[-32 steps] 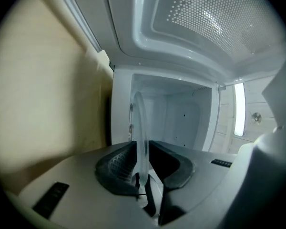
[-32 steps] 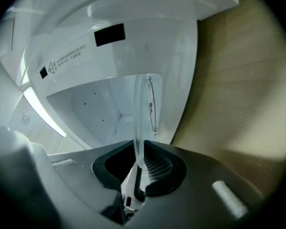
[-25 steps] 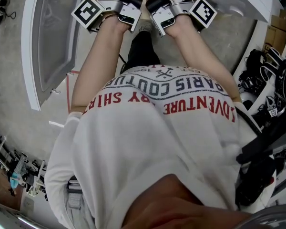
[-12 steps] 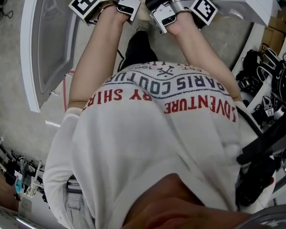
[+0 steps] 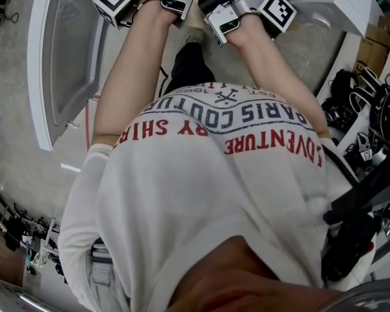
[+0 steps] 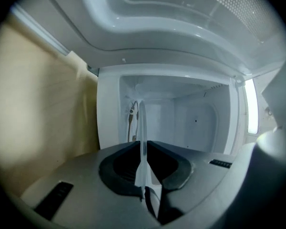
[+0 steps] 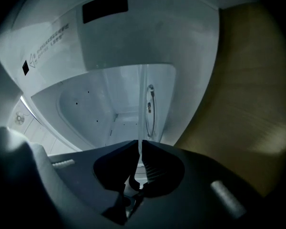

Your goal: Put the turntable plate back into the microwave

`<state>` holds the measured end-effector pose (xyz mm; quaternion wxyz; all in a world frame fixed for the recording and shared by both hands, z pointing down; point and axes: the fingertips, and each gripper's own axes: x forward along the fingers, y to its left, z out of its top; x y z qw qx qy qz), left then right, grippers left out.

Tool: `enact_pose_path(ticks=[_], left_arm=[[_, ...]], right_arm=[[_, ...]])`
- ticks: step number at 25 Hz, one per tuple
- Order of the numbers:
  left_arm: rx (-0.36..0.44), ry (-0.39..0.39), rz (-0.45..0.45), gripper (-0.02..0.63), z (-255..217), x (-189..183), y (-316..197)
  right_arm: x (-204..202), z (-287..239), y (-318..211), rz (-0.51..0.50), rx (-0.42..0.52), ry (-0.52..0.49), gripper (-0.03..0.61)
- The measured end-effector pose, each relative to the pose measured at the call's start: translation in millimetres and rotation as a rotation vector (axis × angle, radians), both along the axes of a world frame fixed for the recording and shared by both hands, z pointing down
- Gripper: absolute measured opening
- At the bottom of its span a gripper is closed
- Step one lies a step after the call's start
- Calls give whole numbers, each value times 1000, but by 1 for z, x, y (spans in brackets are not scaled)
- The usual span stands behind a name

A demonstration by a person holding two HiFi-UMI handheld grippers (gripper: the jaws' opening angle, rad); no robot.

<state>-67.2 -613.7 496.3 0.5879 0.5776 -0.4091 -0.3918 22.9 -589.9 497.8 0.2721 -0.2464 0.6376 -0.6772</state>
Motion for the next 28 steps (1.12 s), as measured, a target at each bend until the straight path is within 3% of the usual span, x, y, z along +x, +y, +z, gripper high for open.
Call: enact_pose_path(ticks=[3,10,14,18,23,28], left_arm=[[-25,-70,15,41,0,-1,2],[31,-154,41,41,-1,-2,2],[26,-125,53,41,7,2,6],[28,-179,78,6,10,2,3],[22,-179,95,2,12,7,6],[32,-161,69,0,5,10,9]], right_arm=[[-2,3,1,0,-27,5,21],[3,10,-16,46,-36,-1,17],[5,17,-14,50,-39,2,17],[-2,19,-19,52,-64,-12,17],[0,19,-14,61,-83,-18,15],[-2,-7,-3,15,-8,-72,-3]])
